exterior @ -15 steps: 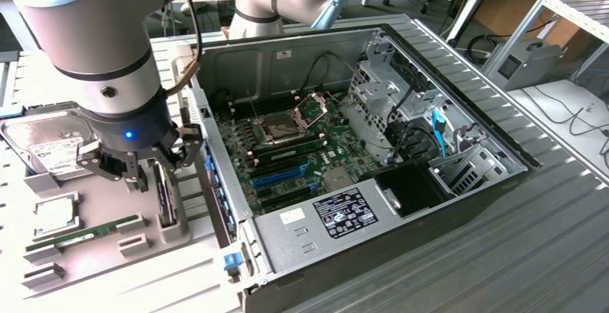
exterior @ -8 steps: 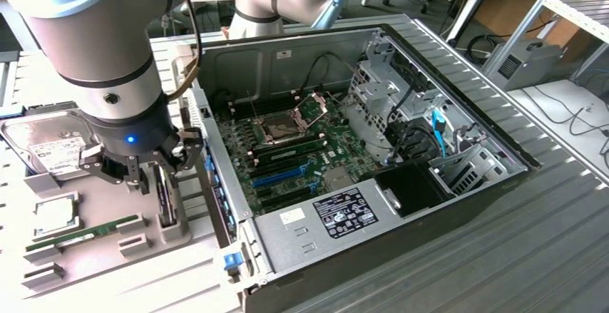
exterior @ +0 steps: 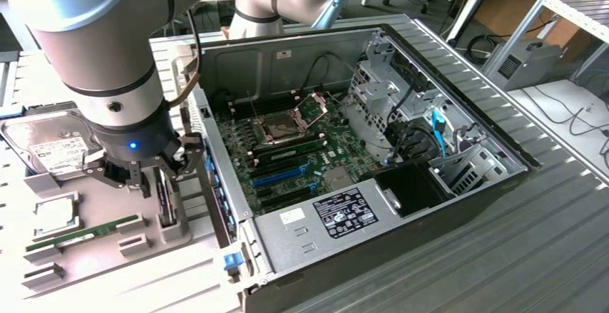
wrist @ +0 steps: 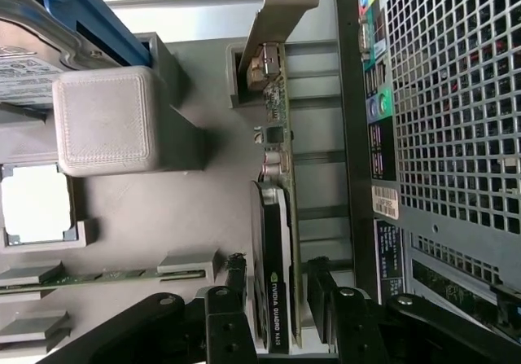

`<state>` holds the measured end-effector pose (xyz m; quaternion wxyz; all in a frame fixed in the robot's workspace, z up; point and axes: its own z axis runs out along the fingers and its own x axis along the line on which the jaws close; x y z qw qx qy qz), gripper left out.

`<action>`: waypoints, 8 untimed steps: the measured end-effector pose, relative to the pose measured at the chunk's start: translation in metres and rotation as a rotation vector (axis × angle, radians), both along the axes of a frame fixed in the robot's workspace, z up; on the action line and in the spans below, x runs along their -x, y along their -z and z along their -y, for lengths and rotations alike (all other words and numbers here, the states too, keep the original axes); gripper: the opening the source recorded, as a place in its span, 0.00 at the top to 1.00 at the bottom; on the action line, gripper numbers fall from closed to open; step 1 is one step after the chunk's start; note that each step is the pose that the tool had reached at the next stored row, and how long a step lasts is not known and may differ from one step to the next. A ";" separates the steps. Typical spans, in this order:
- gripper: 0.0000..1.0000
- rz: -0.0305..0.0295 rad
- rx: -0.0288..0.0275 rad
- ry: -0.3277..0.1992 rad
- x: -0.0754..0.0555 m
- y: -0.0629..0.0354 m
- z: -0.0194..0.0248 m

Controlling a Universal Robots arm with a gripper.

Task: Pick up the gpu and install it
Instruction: 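Pick up the gpu and move the gpu toward the slot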

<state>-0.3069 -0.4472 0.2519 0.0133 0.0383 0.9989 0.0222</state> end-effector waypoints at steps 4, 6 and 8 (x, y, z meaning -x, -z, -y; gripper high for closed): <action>0.56 -0.0001 0.0001 0.000 0.000 0.0025 -0.0001; 0.56 -0.0001 0.0001 0.000 -0.001 0.0034 0.0000; 0.56 -0.0002 0.0002 0.000 -0.001 0.0037 0.0000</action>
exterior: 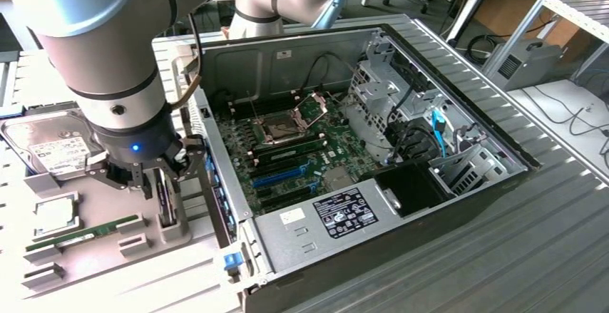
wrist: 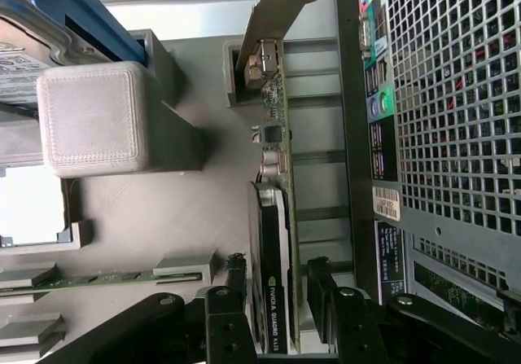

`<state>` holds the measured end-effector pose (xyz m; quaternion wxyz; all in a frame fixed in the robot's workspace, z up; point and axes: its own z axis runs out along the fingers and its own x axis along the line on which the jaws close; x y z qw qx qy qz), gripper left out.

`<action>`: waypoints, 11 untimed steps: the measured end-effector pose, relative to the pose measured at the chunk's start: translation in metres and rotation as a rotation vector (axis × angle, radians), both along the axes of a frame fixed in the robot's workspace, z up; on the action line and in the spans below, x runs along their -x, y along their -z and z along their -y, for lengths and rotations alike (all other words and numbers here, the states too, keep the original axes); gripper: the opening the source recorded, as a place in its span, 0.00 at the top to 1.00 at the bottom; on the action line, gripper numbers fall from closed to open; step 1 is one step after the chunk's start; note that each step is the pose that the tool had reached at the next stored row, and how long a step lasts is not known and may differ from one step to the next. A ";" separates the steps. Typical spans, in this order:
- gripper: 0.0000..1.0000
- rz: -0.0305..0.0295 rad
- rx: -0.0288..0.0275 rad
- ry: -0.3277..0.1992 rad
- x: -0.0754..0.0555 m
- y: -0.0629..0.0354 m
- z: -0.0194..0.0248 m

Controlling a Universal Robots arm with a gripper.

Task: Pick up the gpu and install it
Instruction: 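Pick up the gpu and move the gpu toward the slot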

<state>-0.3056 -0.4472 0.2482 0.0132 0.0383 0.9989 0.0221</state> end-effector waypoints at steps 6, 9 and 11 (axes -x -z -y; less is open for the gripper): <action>0.56 0.0002 -0.0002 0.000 0.000 0.0044 -0.0001; 0.56 0.0001 -0.0001 0.000 0.000 0.0070 -0.0001; 0.56 -0.0001 0.0001 0.000 0.000 0.0074 -0.0001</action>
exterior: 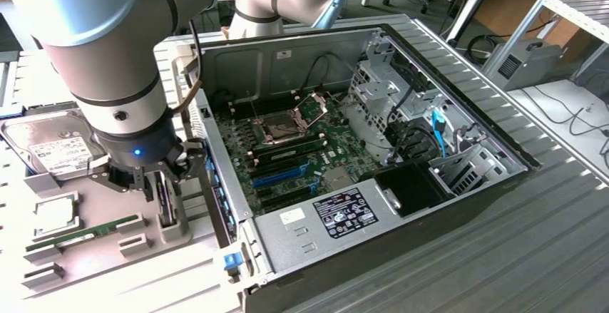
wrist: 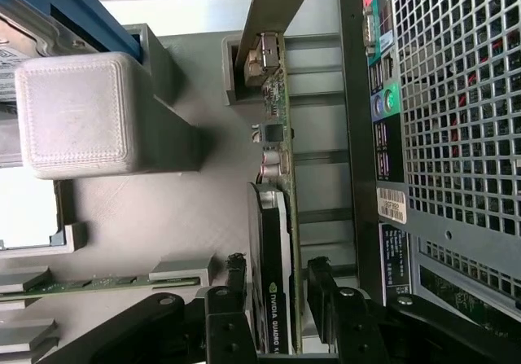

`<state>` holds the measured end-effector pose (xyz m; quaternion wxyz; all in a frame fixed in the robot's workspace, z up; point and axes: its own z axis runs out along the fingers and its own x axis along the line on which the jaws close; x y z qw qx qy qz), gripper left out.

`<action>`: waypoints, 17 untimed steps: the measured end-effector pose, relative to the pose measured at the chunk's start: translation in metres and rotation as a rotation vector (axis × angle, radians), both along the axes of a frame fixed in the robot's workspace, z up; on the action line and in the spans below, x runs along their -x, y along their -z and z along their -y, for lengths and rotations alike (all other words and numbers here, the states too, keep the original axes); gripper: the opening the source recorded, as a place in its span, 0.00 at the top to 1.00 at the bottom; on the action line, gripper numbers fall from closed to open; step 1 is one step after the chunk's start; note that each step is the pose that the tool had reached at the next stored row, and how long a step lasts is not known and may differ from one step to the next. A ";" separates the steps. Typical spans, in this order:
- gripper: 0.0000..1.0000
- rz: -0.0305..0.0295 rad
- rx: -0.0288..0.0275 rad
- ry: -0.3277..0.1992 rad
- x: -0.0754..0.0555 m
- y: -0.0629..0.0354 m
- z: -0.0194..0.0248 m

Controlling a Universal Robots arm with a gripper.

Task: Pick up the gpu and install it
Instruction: 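Pick up the gpu and move the gpu toward the slot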

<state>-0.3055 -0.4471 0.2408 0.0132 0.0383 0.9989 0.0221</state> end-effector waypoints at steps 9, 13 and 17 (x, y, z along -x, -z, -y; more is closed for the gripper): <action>0.56 0.0002 -0.0002 0.000 0.000 0.0001 -0.0090; 0.56 0.0002 -0.0002 0.000 0.000 0.0002 -0.0160; 0.56 0.0002 -0.0002 0.000 0.000 0.0002 -0.0194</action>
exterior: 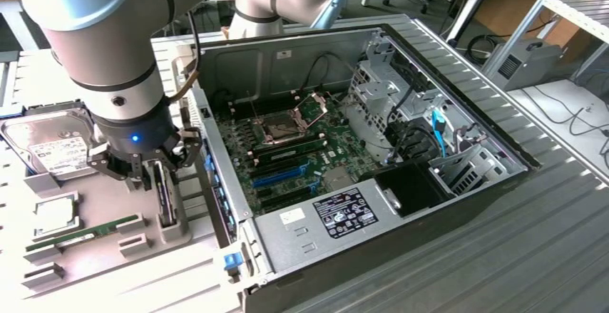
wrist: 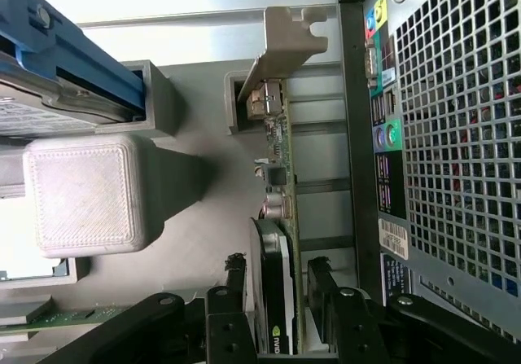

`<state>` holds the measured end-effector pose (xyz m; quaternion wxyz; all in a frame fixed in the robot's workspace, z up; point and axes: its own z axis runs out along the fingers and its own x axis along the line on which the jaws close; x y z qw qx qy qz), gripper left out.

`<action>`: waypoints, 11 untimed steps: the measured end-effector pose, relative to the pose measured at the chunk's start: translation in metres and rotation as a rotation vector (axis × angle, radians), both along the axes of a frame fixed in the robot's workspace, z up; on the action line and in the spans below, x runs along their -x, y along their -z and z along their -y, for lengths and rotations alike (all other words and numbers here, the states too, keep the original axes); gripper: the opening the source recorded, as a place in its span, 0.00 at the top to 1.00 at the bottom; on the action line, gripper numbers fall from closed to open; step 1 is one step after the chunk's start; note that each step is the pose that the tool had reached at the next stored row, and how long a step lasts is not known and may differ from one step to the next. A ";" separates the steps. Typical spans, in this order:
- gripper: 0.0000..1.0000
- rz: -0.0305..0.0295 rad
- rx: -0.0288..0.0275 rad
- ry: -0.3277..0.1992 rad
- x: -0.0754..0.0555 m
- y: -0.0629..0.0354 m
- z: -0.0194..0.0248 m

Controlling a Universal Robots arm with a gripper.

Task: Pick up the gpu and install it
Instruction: 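Pick up the gpu and move the gpu toward the slot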

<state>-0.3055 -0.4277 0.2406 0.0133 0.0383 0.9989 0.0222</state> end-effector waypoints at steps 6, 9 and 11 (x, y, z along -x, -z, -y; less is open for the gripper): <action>0.56 -0.0001 0.0001 0.000 0.000 0.0000 0.0000; 0.56 0.0000 0.0000 0.000 0.000 0.0000 0.0000; 0.58 0.0000 0.0000 0.000 0.000 0.0000 -0.0001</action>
